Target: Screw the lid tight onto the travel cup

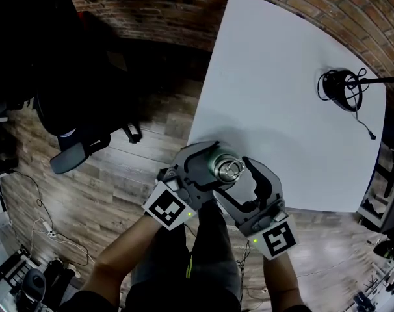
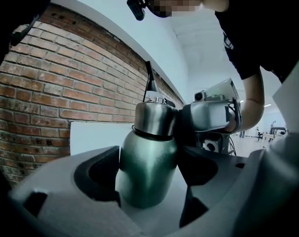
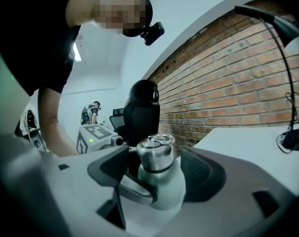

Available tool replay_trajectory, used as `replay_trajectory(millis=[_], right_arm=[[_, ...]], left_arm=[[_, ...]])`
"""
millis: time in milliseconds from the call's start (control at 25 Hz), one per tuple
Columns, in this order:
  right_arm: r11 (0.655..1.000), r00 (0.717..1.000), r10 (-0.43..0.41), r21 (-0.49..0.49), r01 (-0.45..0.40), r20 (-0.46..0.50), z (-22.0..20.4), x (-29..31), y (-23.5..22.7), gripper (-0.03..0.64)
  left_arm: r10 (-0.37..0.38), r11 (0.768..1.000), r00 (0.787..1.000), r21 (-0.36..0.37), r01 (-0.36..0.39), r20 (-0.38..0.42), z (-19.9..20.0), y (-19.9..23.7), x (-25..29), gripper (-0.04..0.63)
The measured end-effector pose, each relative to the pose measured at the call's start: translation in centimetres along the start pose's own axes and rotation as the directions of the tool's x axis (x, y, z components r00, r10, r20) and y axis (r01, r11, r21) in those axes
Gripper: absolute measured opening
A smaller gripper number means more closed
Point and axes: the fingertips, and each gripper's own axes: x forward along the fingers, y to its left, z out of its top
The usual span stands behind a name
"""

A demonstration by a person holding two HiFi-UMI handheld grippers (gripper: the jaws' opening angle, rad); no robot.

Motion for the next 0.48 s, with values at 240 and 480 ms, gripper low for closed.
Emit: replay_trajectory(millis=[240, 480], right_arm=[[0.981, 0.982, 0.184, -0.056, -0.186, -0.031, 0.8, 0.5, -0.3, 0.304], [0.958, 0.963, 0.261, -0.106, -0.266, -0.063, 0.8, 1.5, 0.4, 0.275]], left_arm=[[-0.002, 1.000, 1.000, -0.001, 0.002, 0.003, 0.1, 0.0, 0.0, 0.356], [-0.009, 1.000, 1.000, 0.002, 0.009, 0.001, 0.1, 0.0, 0.0, 0.356]])
